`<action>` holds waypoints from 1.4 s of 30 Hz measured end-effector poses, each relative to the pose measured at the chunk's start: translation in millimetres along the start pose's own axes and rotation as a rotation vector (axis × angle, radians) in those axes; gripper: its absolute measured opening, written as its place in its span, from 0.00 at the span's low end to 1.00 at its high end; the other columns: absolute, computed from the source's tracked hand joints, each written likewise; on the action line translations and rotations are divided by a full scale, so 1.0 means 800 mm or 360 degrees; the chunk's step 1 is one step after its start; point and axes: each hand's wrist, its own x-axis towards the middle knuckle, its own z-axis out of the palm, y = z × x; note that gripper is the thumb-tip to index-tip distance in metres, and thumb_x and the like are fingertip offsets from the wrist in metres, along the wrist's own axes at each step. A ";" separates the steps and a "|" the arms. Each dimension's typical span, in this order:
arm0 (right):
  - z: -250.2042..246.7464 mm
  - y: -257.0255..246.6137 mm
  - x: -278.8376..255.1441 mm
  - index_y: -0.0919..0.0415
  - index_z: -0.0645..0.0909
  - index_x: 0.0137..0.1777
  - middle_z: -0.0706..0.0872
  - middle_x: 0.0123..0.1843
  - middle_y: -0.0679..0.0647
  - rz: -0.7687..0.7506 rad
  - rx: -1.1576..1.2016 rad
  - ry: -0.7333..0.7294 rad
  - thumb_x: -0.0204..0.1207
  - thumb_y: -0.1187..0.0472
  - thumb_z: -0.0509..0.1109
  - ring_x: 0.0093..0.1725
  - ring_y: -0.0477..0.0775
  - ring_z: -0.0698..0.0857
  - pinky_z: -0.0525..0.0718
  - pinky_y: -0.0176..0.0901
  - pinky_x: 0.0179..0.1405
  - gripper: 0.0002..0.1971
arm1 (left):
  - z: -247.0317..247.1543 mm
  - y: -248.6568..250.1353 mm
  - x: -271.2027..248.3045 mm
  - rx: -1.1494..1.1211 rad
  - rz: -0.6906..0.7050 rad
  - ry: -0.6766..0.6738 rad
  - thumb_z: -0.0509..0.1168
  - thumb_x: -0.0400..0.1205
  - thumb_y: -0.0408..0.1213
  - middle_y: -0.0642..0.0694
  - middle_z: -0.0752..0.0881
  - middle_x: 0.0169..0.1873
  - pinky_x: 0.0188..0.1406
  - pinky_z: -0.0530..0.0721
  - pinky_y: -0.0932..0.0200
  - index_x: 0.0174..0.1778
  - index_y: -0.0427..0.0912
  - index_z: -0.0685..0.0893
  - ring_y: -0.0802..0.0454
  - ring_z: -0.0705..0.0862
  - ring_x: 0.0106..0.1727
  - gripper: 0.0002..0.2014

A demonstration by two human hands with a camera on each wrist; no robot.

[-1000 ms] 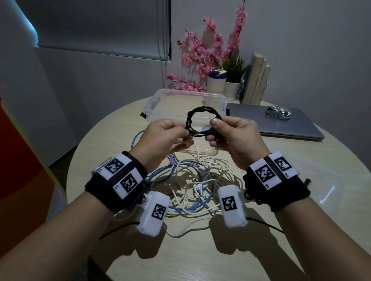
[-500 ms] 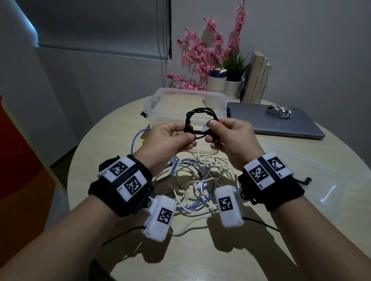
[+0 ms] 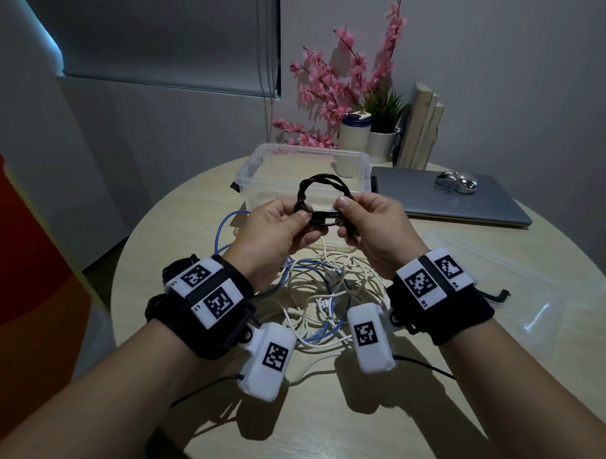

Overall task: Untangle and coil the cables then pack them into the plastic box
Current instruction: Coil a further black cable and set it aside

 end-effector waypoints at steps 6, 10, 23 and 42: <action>0.000 0.003 -0.001 0.61 0.80 0.40 0.80 0.32 0.56 -0.0036 0.0001 0.0006 0.82 0.65 0.65 0.26 0.48 0.76 0.71 0.36 0.26 0.08 | -0.004 0.000 0.000 -0.0043 -0.0055 -0.0020 0.58 0.85 0.23 0.37 0.86 0.47 0.40 0.87 0.69 0.51 0.31 0.79 0.46 0.87 0.48 0.05; 0.001 0.005 0.001 0.61 0.80 0.40 0.81 0.32 0.56 -0.0072 -0.0013 0.0025 0.81 0.66 0.65 0.27 0.48 0.77 0.70 0.35 0.23 0.08 | -0.006 0.001 0.001 -0.0064 -0.0095 -0.0073 0.59 0.84 0.23 0.38 0.87 0.46 0.40 0.86 0.69 0.47 0.35 0.80 0.46 0.85 0.49 0.06; 0.001 0.001 0.006 0.61 0.81 0.38 0.83 0.32 0.57 -0.0181 -0.0064 0.0185 0.79 0.65 0.69 0.23 0.44 0.81 0.73 0.37 0.23 0.08 | -0.007 0.004 -0.002 -0.0013 -0.0267 -0.0016 0.64 0.82 0.36 0.56 0.86 0.34 0.36 0.69 0.63 0.45 0.49 0.81 0.60 0.76 0.36 0.03; -0.002 -0.003 0.002 0.67 0.83 0.39 0.85 0.29 0.59 -0.0301 -0.0254 0.0261 0.74 0.68 0.73 0.28 0.54 0.84 0.79 0.43 0.27 0.03 | 0.002 0.003 -0.004 -0.0026 -0.0004 -0.0170 0.66 0.76 0.20 0.47 0.89 0.38 0.40 0.79 0.64 0.48 0.40 0.79 0.56 0.85 0.36 0.11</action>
